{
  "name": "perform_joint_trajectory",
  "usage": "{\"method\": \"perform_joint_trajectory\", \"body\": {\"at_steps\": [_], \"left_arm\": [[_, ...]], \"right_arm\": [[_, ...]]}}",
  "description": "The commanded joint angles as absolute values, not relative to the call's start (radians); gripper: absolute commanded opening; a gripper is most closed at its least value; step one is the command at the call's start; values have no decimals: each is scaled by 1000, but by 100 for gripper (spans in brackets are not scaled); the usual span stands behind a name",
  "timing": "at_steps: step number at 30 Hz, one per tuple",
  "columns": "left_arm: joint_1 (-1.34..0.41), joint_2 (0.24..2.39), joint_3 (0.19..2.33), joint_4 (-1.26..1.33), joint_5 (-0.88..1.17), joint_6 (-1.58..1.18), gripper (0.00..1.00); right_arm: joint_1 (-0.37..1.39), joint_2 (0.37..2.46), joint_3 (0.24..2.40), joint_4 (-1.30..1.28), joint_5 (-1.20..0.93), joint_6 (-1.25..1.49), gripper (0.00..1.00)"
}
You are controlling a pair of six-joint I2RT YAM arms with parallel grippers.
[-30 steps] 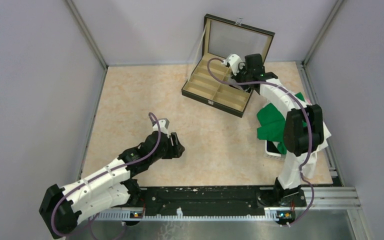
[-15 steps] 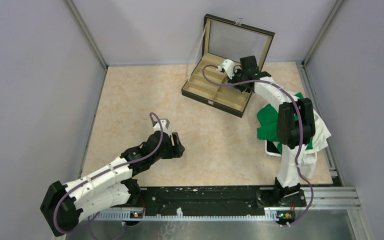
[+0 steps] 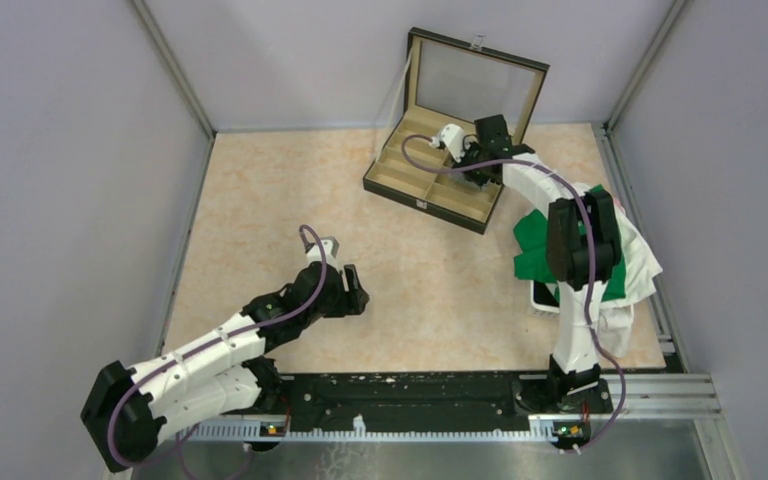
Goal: Roll the underwear
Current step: Place the underwear in the storage box.
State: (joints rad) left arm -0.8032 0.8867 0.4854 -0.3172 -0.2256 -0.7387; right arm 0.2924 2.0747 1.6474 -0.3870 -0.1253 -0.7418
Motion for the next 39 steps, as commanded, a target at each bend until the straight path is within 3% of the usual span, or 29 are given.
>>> {"method": "perform_joint_trajectory", "body": {"at_steps": [1, 14, 24, 27, 39], "left_arm": [[-803, 897, 480, -293, -233, -732, 73], [-801, 916, 469, -269, -214, -732, 73], [-801, 920, 469, -269, -209, -730, 72], [-801, 921, 469, -268, -209, -731, 72], [-797, 931, 492, -285, -237, -728, 73]], "right_arm": [[298, 2152, 1681, -415, -145, -758, 0], [309, 2120, 1590, -437, -169, -774, 0], [308, 2187, 1670, -544, -189, -779, 0], [308, 2214, 1685, -544, -146, -777, 22], [305, 2047, 1690, -425, -165, -686, 49]]}}
